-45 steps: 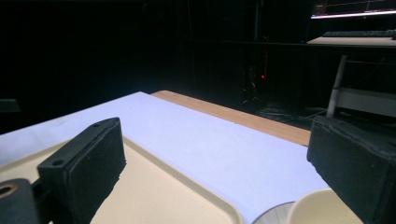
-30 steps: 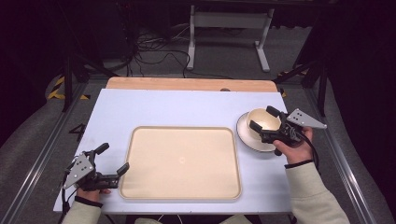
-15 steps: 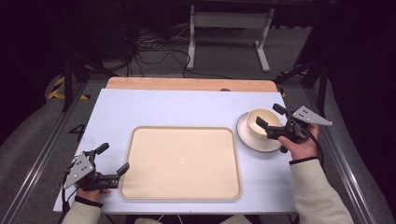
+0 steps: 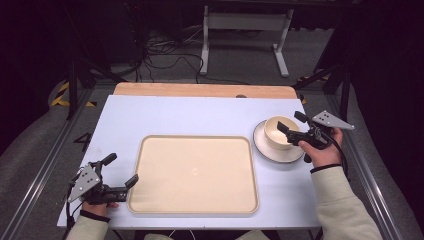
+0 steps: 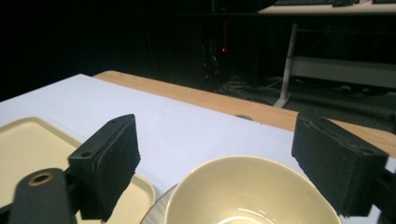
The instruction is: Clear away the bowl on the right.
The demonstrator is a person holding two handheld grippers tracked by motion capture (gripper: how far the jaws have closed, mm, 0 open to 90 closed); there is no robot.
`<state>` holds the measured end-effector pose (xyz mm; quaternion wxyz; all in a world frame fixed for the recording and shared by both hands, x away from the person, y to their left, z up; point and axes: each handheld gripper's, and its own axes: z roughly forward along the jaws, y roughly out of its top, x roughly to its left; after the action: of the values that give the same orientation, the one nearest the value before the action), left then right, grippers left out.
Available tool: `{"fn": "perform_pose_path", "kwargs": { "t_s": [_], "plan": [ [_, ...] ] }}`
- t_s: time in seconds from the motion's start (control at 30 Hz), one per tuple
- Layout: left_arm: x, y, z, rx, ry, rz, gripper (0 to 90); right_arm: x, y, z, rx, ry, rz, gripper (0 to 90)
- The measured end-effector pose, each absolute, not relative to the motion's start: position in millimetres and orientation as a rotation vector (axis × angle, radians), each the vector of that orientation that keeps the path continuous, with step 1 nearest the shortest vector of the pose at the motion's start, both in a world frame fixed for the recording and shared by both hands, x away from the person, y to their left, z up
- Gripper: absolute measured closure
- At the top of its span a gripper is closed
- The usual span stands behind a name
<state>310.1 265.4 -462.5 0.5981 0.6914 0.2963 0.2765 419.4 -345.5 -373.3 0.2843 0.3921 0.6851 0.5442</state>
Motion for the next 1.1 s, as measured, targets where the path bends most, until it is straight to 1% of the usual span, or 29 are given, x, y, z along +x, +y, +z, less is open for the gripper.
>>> {"fn": "perform_pose_path", "kwargs": {
  "t_s": [0.1, 0.23, 0.37, 0.47, 0.6, 0.77, 1.1],
  "plan": [
    [310, 265, -463, 1.604, 0.688, 0.642, 0.2, 422, -347, -373, 1.064, 1.848, 1.429, 15.6],
    [310, 265, -463, 1.605, 0.687, 0.642, 0.2, 426, -351, -372, 1.129, 1.853, 1.388, 18.2],
    [310, 265, -462, 1.604, 0.688, 0.641, 0.2, 430, -356, -371, 1.198, 1.856, 1.353, 23.2],
    [310, 266, -462, 1.606, 0.686, 0.641, 0.2, 432, -359, -370, 1.24, 1.887, 1.286, 30.4],
    [310, 265, -463, 1.604, 0.688, 0.641, 0.2, 434, -359, -369, 1.259, 1.915, 1.235, 33.7],
    [310, 265, -463, 1.604, 0.688, 0.641, 0.2, 440, -358, -367, 1.295, 1.947, 1.158, 36.5],
    [309, 265, -462, 1.605, 0.683, 0.646, 0.2, 456, -366, -378, 1.36, 1.987, 1.039, 36.4]
  ]
}}
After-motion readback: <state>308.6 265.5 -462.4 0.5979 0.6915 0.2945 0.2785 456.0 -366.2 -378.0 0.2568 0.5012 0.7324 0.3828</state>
